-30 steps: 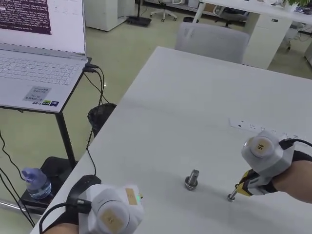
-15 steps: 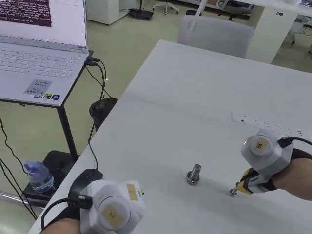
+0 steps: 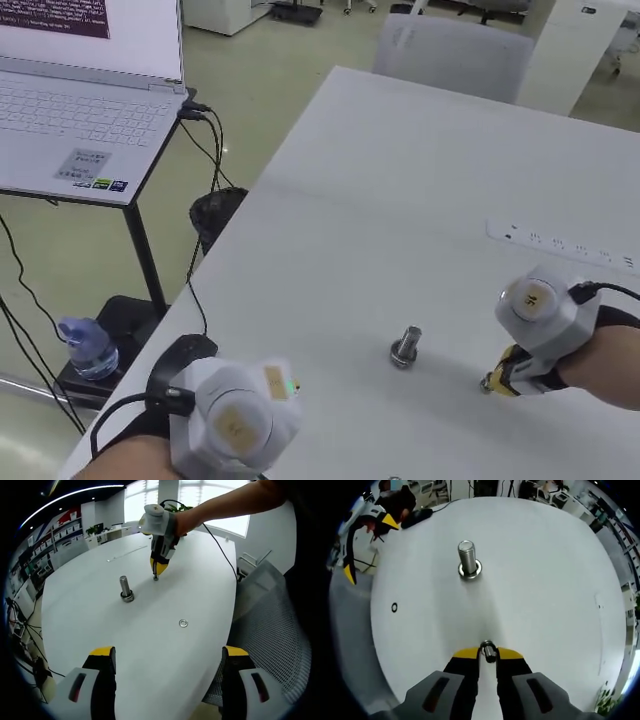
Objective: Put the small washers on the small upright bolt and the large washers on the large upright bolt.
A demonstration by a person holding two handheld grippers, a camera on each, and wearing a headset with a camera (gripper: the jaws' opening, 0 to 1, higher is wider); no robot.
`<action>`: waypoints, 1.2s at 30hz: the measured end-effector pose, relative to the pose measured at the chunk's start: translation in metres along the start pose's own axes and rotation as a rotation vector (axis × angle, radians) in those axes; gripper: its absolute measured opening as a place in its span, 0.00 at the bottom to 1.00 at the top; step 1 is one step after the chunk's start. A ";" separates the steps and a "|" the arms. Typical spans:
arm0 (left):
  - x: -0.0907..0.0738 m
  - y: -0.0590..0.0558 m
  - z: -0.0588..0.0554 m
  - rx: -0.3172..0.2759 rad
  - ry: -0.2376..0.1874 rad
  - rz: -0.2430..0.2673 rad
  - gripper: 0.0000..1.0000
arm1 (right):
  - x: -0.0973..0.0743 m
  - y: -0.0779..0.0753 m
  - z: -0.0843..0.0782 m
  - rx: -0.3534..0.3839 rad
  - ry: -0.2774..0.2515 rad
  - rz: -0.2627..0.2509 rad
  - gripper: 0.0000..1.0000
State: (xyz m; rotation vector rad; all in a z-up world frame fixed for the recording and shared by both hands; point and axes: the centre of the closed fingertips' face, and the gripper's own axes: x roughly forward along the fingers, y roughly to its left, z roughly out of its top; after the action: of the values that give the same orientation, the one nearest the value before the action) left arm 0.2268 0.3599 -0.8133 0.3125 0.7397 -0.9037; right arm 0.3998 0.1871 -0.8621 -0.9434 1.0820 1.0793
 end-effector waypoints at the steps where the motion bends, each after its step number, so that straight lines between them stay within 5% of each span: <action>1: 0.000 0.000 0.000 0.000 0.002 -0.001 0.87 | 0.001 0.000 -0.001 0.004 0.003 0.001 0.13; 36: 0.002 -0.003 0.001 -0.008 -0.004 0.008 0.86 | 0.007 -0.002 0.000 0.025 -0.003 -0.007 0.18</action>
State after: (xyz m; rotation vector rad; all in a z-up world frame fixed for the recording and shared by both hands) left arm 0.2254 0.3568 -0.8135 0.3057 0.7379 -0.8936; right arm 0.4029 0.1880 -0.8692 -0.9249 1.0867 1.0591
